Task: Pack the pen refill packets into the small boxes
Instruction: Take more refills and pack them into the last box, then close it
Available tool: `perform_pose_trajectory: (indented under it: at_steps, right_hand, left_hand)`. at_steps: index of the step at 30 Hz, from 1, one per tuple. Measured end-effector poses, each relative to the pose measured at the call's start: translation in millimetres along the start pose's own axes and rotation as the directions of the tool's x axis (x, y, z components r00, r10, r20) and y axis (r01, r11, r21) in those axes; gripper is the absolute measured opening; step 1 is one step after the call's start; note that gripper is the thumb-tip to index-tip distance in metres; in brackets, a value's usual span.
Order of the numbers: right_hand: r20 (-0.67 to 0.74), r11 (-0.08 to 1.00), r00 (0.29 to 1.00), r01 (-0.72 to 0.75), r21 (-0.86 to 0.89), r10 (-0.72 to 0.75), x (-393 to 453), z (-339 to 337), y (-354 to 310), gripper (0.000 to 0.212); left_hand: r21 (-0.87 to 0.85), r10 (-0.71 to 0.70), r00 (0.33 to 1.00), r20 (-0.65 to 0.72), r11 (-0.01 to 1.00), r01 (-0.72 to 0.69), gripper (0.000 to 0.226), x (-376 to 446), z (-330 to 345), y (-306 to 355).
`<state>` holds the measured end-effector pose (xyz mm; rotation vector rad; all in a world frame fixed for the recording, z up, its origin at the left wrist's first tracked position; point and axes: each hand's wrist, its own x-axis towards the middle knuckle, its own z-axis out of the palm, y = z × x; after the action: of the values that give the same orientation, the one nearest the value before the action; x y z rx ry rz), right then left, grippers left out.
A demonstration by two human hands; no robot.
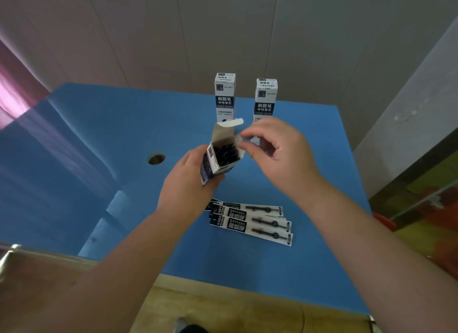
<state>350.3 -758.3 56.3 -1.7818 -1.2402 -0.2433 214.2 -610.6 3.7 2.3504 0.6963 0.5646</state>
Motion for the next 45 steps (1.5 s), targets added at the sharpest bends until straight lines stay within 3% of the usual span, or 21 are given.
perform_pose_trajectory:
  at_steps: [3, 4, 6, 9, 11, 14, 17, 24, 31, 35, 45]
  right_hand:
    - [-0.078, 0.979, 0.978, -0.185, 0.081, 0.191, -21, 4, 9, 0.005]
    - [-0.044, 0.961, 0.961, -0.268, 0.069, 0.271, -27, 6, 14, 0.005]
    - [0.166, 0.908, 0.893, -0.412, -0.072, 0.419, -38, 10, 28, 0.009]
    - [0.521, 0.877, 0.711, -0.326, -0.352, 0.473, -57, 17, 36, 0.035]
    - [0.587, 0.88, 0.667, -0.25, -0.403, 0.458, -68, 23, 36, 0.047]
    - [0.572, 0.869, 0.686, -0.185, -0.46, 0.449, -77, 29, 37, 0.057]
    - [0.584, 0.833, 0.662, -0.114, -0.542, 0.47, -80, 30, 41, 0.052]
    - [0.589, 0.817, 0.641, -0.106, -0.568, 0.492, -73, 32, 38, 0.046]
    - [0.535, 0.823, 0.706, -0.12, -0.556, 0.464, -78, 31, 34, 0.046]
    - [0.54, 0.819, 0.667, -0.193, -0.541, 0.514, -80, 32, 35, 0.039]
    - [0.569, 0.797, 0.619, -0.165, -0.581, 0.542, -73, 34, 24, 0.02]
  left_hand:
    - [-0.012, -0.002, 1.0, -0.001, 1.0, 0.002, 0.051, -1, 1, 0]
    - [-0.013, 0.0, 1.0, 0.001, 1.0, 0.0, 0.05, -1, 1, 0]
    - [-0.011, 0.007, 1.0, 0.006, 1.0, -0.007, 0.049, -1, 1, -1]
    - [-0.01, 0.013, 1.0, 0.003, 1.0, -0.013, 0.05, -1, 0, -1]
    - [-0.013, 0.011, 1.0, -0.002, 1.0, -0.011, 0.051, -2, 1, -1]
    - [-0.016, 0.005, 1.0, 0.006, 1.0, -0.005, 0.051, -3, 3, -3]
    - [-0.004, 0.002, 1.0, 0.018, 1.0, -0.002, 0.047, -5, 5, -8]
    - [-0.001, -0.01, 1.0, -0.004, 1.0, 0.01, 0.045, -9, 3, -10]
    - [-0.011, -0.045, 0.999, -0.029, 0.999, 0.044, 0.046, -16, -4, -21]
    - [-0.021, -0.062, 0.998, -0.027, 0.998, 0.061, 0.044, -19, -9, -26]
    - [-0.053, -0.027, 1.0, 0.01, 0.998, 0.027, 0.048, -18, -16, -30]
